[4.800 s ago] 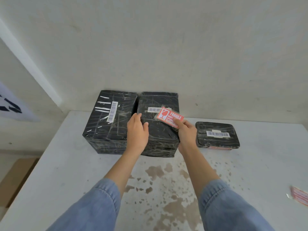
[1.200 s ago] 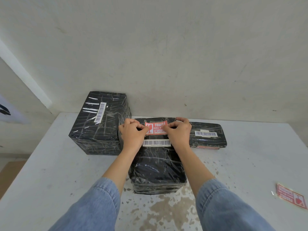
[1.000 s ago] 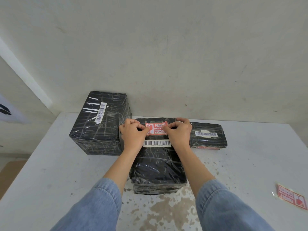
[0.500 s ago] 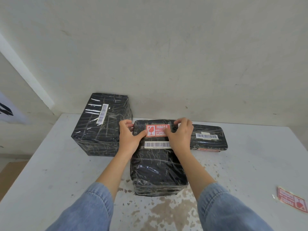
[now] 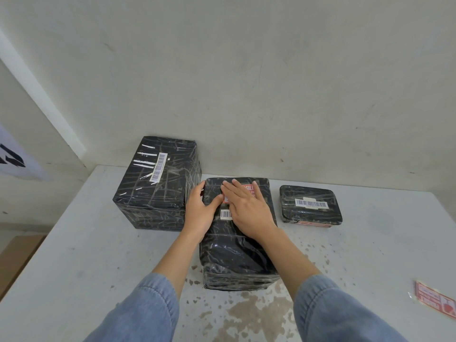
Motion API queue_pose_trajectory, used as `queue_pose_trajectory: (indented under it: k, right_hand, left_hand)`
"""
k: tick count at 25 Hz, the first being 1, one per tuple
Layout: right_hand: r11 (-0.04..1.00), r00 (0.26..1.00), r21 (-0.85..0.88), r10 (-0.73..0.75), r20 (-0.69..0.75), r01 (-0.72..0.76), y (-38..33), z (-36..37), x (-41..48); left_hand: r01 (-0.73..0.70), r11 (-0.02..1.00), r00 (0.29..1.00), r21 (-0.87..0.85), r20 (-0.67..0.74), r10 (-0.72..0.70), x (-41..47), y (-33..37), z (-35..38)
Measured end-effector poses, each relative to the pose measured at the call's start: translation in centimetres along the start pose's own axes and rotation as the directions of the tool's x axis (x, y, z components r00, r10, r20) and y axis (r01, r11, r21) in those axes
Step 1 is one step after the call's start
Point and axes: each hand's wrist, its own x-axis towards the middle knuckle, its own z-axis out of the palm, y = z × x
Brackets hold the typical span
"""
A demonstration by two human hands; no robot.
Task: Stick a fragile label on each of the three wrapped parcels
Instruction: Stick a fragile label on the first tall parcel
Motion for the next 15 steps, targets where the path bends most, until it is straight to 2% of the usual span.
queue_pose_trajectory:
  k: [5, 7, 9, 11, 15]
  right_hand:
    - [0.998, 0.996, -0.066, 0.025, 0.089, -0.019, 0.4, -0.6, -0.4]
    - [0.995, 0.993, -0.065, 0.079, 0.091, -0.073, 0.8, -0.8, -0.9]
    - [0.989, 0.985, -0.036, 0.148, 0.089, -0.145, 1.2, -1.0, -1.5]
    - [0.979, 0.975, -0.027, 0.202, 0.09, -0.2, 1.6, -1.1, -1.9]
    - [0.966, 0.961, -0.057, 0.258, 0.105, -0.253, 1.9, -1.4, -2.7]
  left_hand:
    - [-0.016, 1.0, 1.0, 0.014, -0.013, 0.016, 0.2, -0.4, 0.2]
    - [-0.103, 0.993, 0.994, 0.064, -0.027, 0.105, 0.2, -0.5, 0.2]
    - [-0.33, 0.891, 0.937, 0.31, -0.009, 0.35, 0.3, -0.6, 0.4]
    - [-0.439, 0.72, 0.872, 0.538, 0.062, 0.486, 0.3, -0.7, 0.7]
    - [-0.404, 0.612, 0.9, 0.68, 0.176, 0.399, 0.2, -0.5, 1.0]
